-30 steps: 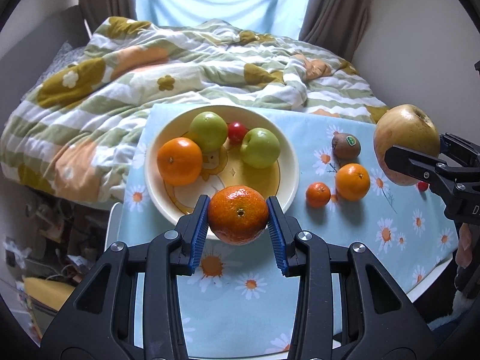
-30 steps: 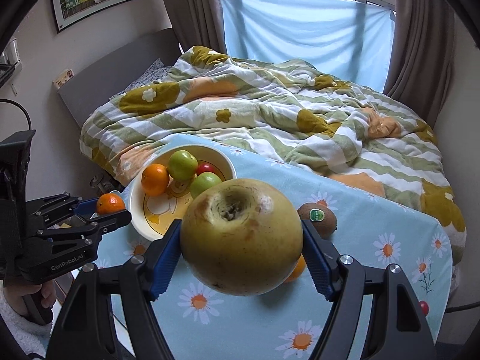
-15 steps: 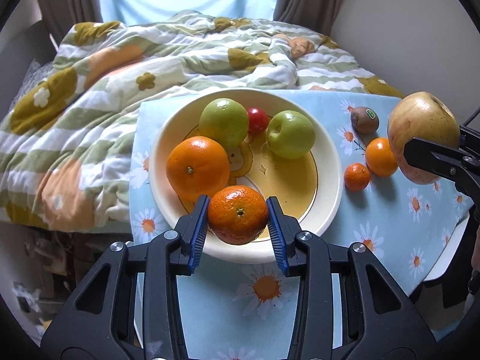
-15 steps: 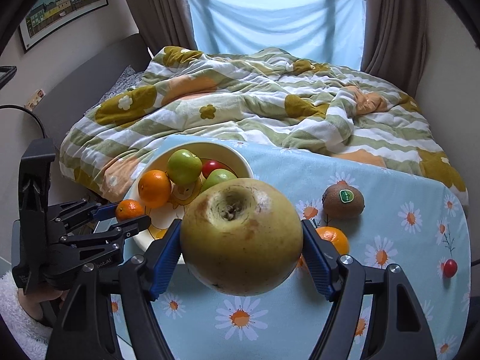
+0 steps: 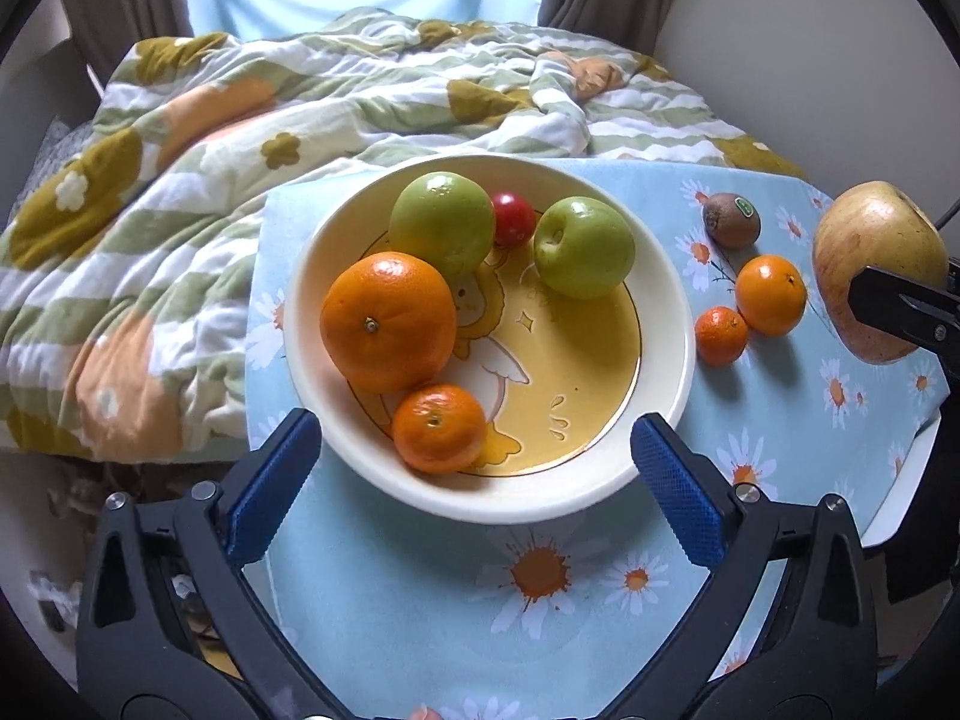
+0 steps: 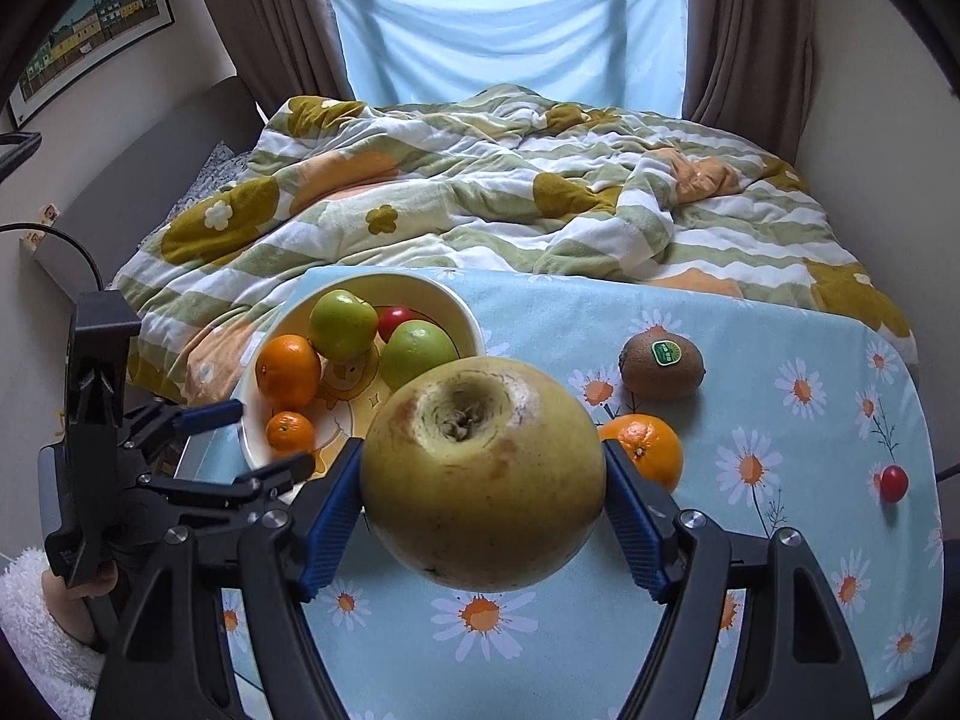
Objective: Organize fruits
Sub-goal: 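Carry the tangerine into the bowl with the left tool while the right tool carries the pear, then release the tangerine in the bowl while the right tool sets the pear beside it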
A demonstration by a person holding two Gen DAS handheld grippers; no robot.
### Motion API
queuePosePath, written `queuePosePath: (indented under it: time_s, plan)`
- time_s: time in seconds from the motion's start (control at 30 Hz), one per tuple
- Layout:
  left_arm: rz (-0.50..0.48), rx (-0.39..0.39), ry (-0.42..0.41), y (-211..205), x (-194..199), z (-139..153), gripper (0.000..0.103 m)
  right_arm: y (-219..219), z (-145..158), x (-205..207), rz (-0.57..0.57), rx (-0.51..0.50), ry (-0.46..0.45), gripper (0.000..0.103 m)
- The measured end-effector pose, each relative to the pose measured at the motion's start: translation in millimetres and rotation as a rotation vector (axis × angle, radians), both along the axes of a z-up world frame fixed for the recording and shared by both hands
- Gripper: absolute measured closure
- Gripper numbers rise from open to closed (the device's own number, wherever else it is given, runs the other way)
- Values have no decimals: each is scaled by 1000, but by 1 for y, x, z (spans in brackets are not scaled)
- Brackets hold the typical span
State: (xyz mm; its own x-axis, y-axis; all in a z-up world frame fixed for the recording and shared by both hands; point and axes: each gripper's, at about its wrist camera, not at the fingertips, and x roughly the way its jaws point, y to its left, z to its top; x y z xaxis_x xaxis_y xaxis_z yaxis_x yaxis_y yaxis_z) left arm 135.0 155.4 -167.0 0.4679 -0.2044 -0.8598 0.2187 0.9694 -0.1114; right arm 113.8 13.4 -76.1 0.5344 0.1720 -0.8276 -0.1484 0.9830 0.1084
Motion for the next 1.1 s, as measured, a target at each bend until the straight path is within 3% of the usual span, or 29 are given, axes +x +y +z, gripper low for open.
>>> queuePosePath:
  time_s: [0.5,0.93,1.1]
  plan:
    - [103,32,-17,15,-27,27,0,30,-2,24,153,28,13,32]
    - [206,81,-18,22,-51,29,0,71,-52,50,302,36,113,32]
    - [204,124,-17,20,-58,22,0,85,-67,54,334,18,119,32]
